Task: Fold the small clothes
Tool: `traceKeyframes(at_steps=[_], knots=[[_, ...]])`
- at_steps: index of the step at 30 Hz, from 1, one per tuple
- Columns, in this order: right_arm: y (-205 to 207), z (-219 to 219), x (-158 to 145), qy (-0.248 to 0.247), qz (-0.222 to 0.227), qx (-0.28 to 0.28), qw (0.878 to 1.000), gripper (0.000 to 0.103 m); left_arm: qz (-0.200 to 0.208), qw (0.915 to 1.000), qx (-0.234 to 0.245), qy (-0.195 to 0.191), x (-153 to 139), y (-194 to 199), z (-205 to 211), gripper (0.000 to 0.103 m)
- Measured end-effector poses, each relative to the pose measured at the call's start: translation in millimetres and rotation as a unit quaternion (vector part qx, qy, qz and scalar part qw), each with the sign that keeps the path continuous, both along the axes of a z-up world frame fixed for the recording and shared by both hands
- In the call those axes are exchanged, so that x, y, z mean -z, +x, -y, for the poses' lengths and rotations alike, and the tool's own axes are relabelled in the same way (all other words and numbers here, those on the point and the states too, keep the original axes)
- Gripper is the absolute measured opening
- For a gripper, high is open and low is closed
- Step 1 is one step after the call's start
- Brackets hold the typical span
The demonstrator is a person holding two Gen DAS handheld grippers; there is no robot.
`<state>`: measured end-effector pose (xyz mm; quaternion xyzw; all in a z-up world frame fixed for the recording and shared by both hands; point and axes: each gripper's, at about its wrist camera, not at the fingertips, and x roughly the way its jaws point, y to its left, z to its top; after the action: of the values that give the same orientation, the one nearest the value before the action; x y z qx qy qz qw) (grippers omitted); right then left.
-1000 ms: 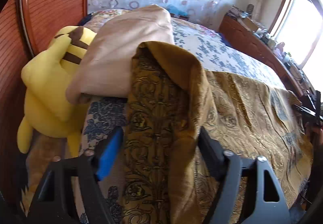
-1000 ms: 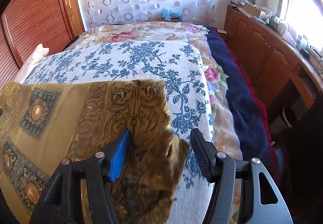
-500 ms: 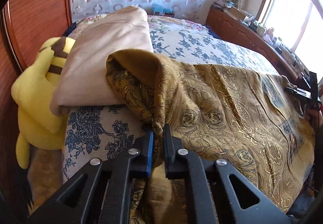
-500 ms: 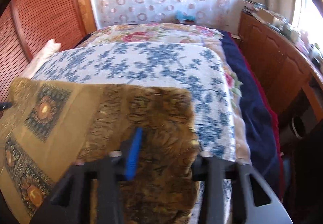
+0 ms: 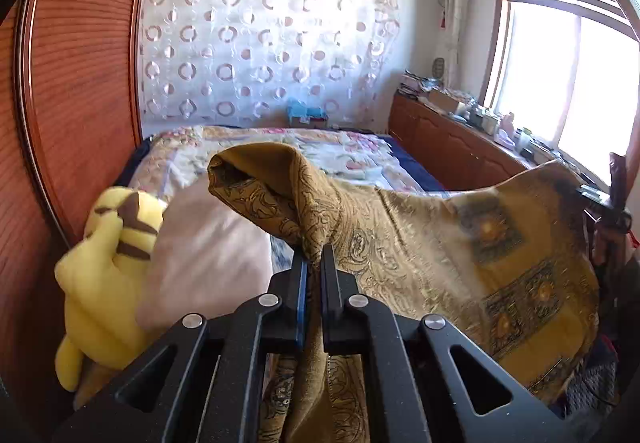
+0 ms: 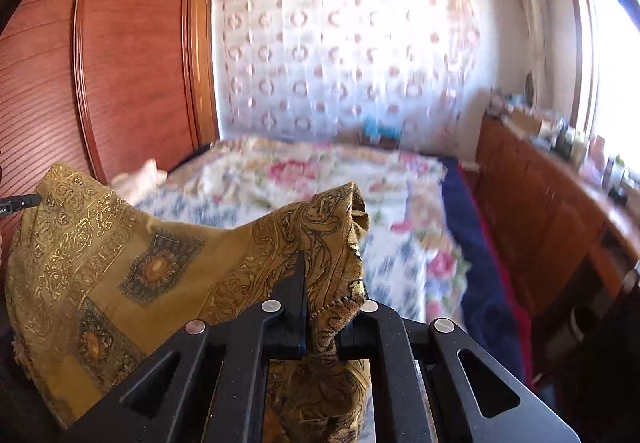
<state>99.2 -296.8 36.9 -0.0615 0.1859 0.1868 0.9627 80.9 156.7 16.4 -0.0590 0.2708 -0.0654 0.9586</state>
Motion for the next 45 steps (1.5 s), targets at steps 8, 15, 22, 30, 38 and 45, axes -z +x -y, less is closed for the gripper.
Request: traceKeyframes(at_steps=[8,15,22,30,38,45], knots=[[92,-12,17,-0.029,-0.117,0.104,0.987,0.043,-0.083,0.9957,-0.017,0.037,56,72,-10,0.045],[79,-32,62,-0.056,-0.146,0.067,0.985,0.052,-0.111,0.9929,-0.024,0.034,86,36,-21,0.071],[47,-27,91,-0.071,-0.165,0.012,0.984,0.058,-0.151,0.9882,-0.027,0.011,117,11,-24,0.071],[56,-27,112,-0.092,-0.17,-0.002,0.981,0.058,-0.16,0.9868,-0.028,-0.003,127,6,-21,0.071],[60,-22,116,-0.077,-0.174,0.008,0.982,0.075,-0.155,0.9872,-0.029,-0.023,124,0,-18,0.071],[65,-40,126,-0.081,-0.175,0.004,0.981,0.08,-0.159,0.9868,-0.023,-0.018,126,-1,-9,0.071]])
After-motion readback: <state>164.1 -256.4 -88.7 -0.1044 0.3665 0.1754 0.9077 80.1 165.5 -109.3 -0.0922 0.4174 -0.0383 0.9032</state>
